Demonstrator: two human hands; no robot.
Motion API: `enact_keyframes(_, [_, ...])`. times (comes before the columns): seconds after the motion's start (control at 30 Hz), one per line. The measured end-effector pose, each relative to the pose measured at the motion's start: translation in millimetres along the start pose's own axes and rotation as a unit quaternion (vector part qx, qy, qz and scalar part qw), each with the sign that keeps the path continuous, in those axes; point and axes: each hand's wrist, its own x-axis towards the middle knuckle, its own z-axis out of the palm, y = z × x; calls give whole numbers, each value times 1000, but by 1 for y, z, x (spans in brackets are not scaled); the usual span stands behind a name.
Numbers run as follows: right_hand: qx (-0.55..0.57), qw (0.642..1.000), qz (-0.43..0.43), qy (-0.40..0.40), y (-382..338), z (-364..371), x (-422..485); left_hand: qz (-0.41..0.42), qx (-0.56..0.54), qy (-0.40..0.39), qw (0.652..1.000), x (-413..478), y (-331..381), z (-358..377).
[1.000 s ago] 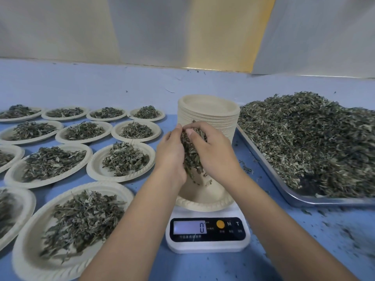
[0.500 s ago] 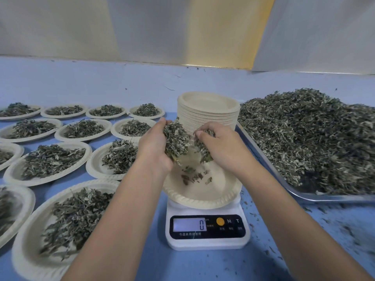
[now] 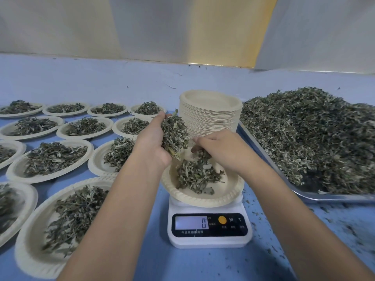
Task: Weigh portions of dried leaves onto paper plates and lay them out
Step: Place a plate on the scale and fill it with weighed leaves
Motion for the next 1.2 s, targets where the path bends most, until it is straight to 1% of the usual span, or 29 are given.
enact_keyframes(0.2, [-9, 998, -4, 61, 3, 1, 4, 0, 0, -3, 1000, 1, -1, 0])
enact_keyframes(0.33, [-43, 997, -6, 66, 4, 0, 4, -4, -1, -8, 1000, -2, -1, 2])
enact_keyframes(0.43, [-54, 995, -15, 87, 4, -2, 3, -25, 9, -32, 999, -6, -3, 6])
enact_keyframes(0.5, [2, 994, -24, 109, 3, -2, 5, -38, 21, -51, 998, -6, -5, 8])
enact_keyframes(0.57, [135, 984, -17, 118, -2, -2, 4, -42, 32, -56, 997, -7, -7, 9])
enact_keyframes(0.6, [203, 973, -10, 110, -6, -1, 3, -40, 31, -53, 997, -7, -7, 10])
enact_keyframes(0.63, [246, 964, -7, 97, -10, 0, 1, -37, 26, -50, 998, -7, -8, 11])
enact_keyframes(0.67, [258, 962, -15, 84, -13, 1, 1, -34, 17, -47, 998, -7, -9, 11])
enact_keyframes(0.73, [232, 969, -55, 61, -17, 5, -2, -33, 10, -42, 999, -6, -11, 11])
enact_keyframes(0.8, [200, 974, -93, 53, -21, 8, -5, -33, 15, -27, 999, -6, -12, 11])
enact_keyframes(0.93, [88, 981, -135, 103, -20, 9, -7, -30, 27, 0, 999, -2, -15, 12])
enact_keyframes(1.1, [95, 980, -137, 107, -21, 9, -8, -8, 54, -2, 999, 2, -21, 13])
enact_keyframes(1.2, [109, 979, -126, 116, -19, 9, -6, -14, 54, -13, 998, 2, -23, 14])
